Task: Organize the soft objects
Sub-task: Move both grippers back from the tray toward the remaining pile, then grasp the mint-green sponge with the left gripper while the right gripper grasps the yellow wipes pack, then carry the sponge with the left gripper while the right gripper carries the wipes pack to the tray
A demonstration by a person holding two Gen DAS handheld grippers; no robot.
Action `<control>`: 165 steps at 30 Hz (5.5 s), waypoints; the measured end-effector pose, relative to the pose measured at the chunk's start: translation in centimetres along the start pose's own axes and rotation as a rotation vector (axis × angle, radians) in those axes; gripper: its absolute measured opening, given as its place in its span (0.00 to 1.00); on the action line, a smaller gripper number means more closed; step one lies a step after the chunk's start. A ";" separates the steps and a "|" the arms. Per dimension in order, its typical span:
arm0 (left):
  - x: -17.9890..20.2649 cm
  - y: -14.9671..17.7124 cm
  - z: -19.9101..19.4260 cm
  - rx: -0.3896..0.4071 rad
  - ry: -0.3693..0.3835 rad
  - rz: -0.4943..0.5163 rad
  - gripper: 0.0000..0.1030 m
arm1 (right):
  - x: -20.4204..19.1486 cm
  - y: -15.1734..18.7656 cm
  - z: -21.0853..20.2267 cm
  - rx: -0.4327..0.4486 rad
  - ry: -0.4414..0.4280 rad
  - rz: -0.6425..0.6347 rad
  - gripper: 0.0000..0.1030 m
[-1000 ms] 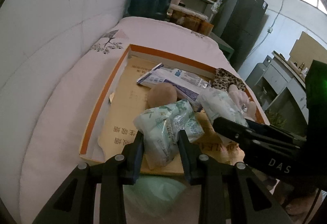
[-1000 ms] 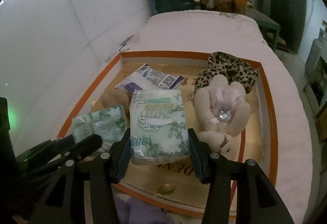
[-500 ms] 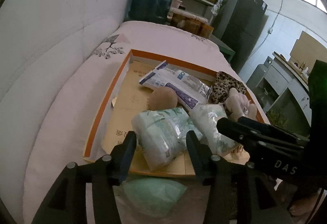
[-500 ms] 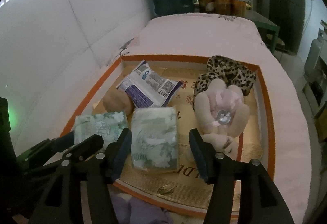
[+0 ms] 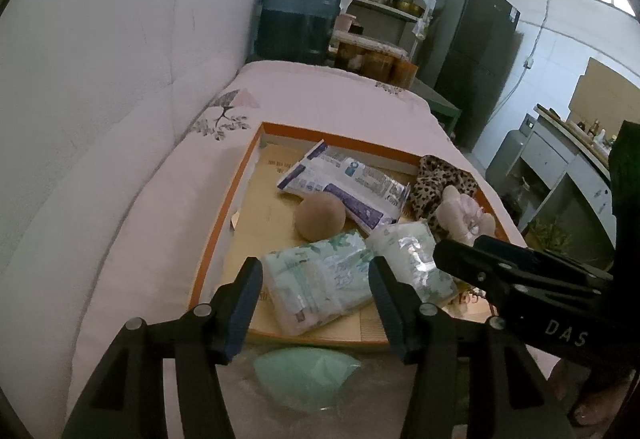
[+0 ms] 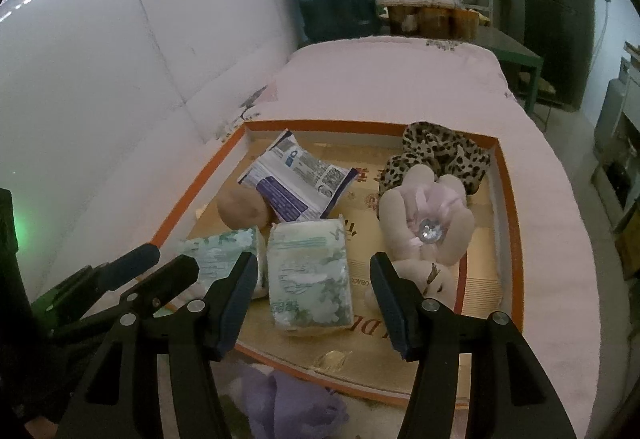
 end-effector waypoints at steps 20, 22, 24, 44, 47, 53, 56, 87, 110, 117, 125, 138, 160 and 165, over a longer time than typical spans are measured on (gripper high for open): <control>0.6 -0.6 -6.2 0.084 0.008 0.008 0.53 | -0.7 0.1 -7.3 0.086 0.018 0.022 0.59; 0.6 -0.7 -7.1 0.097 0.011 0.007 0.53 | -0.7 0.4 -8.6 0.099 0.021 0.021 0.60; 0.6 -0.7 -8.2 0.113 0.012 0.006 0.53 | -0.7 0.6 -9.7 0.111 0.024 0.022 0.60; 1.0 2.0 -15.9 0.186 0.040 0.036 0.53 | -1.1 6.0 -18.6 0.175 0.041 0.061 0.68; 1.2 2.7 -16.6 0.191 0.043 0.048 0.53 | -1.1 7.0 -19.2 0.173 0.043 0.063 0.69; 1.8 4.2 -17.2 0.182 0.055 0.065 0.53 | -0.8 9.0 -19.6 0.155 0.047 0.069 0.69; 2.1 5.0 -17.2 0.170 0.063 0.073 0.53 | -0.6 10.1 -19.4 0.139 0.048 0.070 0.69; 1.8 8.9 -14.7 0.087 0.073 0.079 0.53 | -3.9 17.9 -10.4 -0.091 0.101 -0.428 0.72; 1.8 7.9 -11.4 0.039 0.071 0.114 0.53 | -4.0 15.7 -4.9 -0.329 -0.308 -0.755 0.74; 2.2 6.8 -8.7 -0.012 0.126 0.151 0.53 | -2.9 14.7 -4.3 -0.330 -0.322 -0.672 0.71; 0.8 5.9 -5.2 -0.066 0.119 0.116 0.53 | -3.3 15.2 -5.8 -0.282 -0.298 -0.534 0.58; -0.2 6.1 -1.3 -0.128 0.115 0.115 0.58 | -4.0 16.9 -7.6 -0.241 -0.345 -0.245 0.58; 1.3 5.4 -5.2 -0.042 0.121 0.165 0.46 | -4.6 17.0 -9.7 -0.178 -0.143 -0.169 0.58; 1.8 4.3 -7.6 0.001 0.129 0.159 0.46 | -4.9 16.1 -11.2 -0.141 -0.122 -0.181 0.58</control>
Point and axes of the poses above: each gripper's, at about its wrist camera, not at the fingertips, and z roughly the way its jaws point, x to its right, y to its underside, the point moved 9 cm from there along z, roughly the way its jaws point, and after that the axes turned 2 degrees about y, right-handed, at the moved point
